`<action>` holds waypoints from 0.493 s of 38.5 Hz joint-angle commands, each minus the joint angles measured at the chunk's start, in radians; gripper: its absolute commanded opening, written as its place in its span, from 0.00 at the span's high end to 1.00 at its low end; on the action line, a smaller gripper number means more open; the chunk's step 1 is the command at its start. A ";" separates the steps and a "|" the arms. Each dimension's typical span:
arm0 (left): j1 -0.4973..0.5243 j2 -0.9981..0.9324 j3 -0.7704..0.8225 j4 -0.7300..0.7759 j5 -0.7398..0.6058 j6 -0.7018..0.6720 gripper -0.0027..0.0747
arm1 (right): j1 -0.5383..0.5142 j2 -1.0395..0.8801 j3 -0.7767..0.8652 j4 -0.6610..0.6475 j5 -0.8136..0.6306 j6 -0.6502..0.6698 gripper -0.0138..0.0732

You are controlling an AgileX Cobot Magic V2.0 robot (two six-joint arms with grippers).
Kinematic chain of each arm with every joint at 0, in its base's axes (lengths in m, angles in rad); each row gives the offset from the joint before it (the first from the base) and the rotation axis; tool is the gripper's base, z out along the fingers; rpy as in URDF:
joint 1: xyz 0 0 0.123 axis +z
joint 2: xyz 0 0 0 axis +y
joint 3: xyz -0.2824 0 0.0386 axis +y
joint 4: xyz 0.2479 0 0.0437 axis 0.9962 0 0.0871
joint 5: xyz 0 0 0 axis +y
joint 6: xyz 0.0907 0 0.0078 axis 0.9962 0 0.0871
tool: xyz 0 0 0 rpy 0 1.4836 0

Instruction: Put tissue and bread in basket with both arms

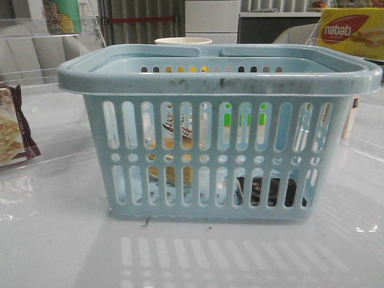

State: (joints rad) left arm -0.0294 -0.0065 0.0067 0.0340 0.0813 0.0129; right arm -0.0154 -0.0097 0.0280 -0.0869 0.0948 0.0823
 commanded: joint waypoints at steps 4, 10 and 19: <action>-0.009 -0.017 0.001 0.001 -0.093 -0.005 0.84 | -0.010 -0.019 0.002 0.000 -0.123 -0.002 0.78; -0.009 -0.017 0.001 0.001 -0.093 -0.005 0.84 | -0.010 -0.019 0.002 0.000 -0.121 -0.002 0.78; -0.009 -0.017 0.001 0.001 -0.093 -0.005 0.84 | -0.011 -0.019 0.002 0.024 -0.183 -0.010 0.78</action>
State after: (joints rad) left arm -0.0294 -0.0065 0.0067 0.0340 0.0813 0.0129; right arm -0.0215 -0.0097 0.0296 -0.0810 0.0384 0.0823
